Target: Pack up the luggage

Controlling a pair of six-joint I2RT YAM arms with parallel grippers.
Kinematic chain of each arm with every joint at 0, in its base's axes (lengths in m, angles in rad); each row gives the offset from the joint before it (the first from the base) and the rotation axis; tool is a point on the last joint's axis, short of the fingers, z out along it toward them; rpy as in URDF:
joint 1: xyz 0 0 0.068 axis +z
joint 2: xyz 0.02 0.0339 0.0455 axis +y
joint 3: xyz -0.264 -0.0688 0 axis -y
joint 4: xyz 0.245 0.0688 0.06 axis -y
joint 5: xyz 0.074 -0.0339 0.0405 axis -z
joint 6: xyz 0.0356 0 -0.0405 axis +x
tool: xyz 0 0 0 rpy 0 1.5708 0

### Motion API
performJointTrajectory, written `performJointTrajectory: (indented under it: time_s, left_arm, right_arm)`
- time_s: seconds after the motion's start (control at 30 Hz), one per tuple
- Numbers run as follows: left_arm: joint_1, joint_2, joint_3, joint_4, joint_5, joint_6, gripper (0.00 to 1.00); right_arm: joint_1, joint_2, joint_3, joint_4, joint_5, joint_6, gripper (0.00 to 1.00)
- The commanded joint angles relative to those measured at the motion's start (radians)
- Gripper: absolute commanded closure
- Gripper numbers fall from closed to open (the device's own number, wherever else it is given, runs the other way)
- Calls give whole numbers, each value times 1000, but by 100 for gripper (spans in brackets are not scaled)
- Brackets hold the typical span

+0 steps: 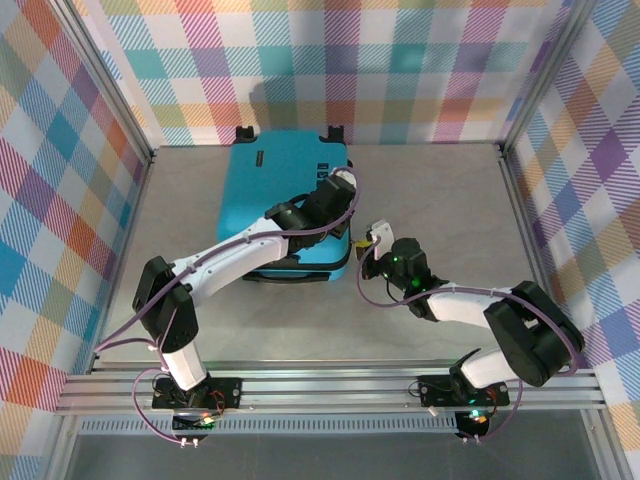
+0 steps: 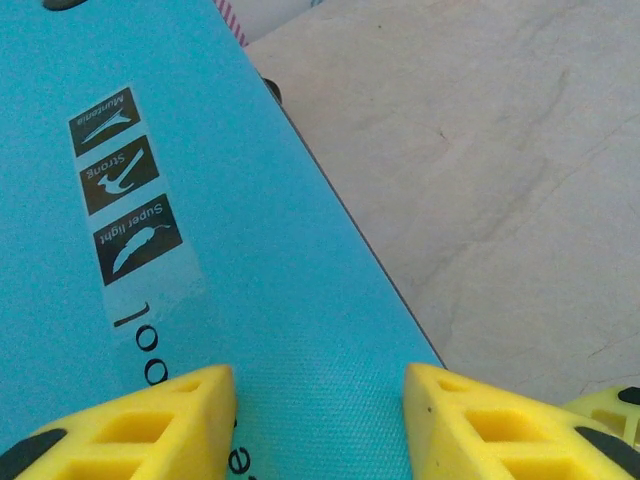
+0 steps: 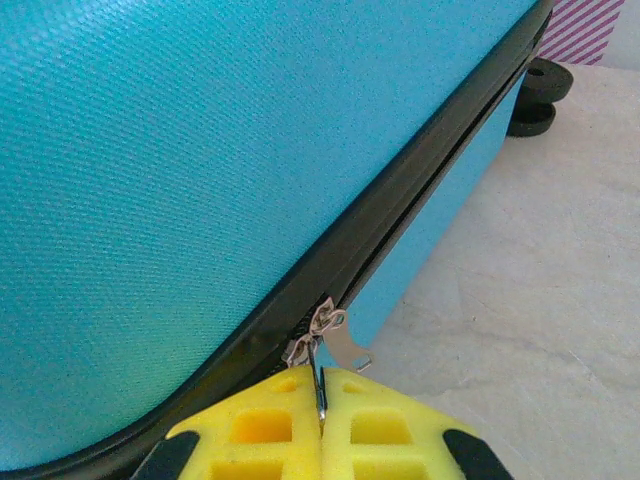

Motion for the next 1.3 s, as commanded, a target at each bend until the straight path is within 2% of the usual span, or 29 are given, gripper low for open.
performJointTrajectory:
  time_s: [0.0,0.2,0.33,0.53,0.63,0.77,0.93,1.13,1.27]
  left_arm:
    - [25,-31,-58,-259,-50,-17,50]
    - [47,-127,-72,-189,-34,-32,29]
    - [102,-253,-143,-77,24,-80,23]
    - [254,-432,-258,-12,68,-166,19]
    - [352,-482,-290,-26,91,-180,18]
    - [489,-508,-335,-37,159,-207,17]
    - [674,-519,-441,56,393,-280,17]
    - [716,-483,-483,118,481,-301,17]
    - [720,-446,-480,134,514,-301,17]
  right_arm:
    - [-61,-39,43,0,119,34,94]
    - [-97,-196,60,-208,132,86,58]
    - [-129,-277,115,-398,80,122,43]
    - [-134,-338,153,-499,5,174,15]
    - [-135,-333,178,-512,-53,212,9]
    - [-134,-291,212,-489,-145,279,6]
    - [-134,-221,246,-403,-253,377,3]
    - [-118,-112,312,-337,-321,441,1]
    - [-93,-44,353,-310,-320,460,1]
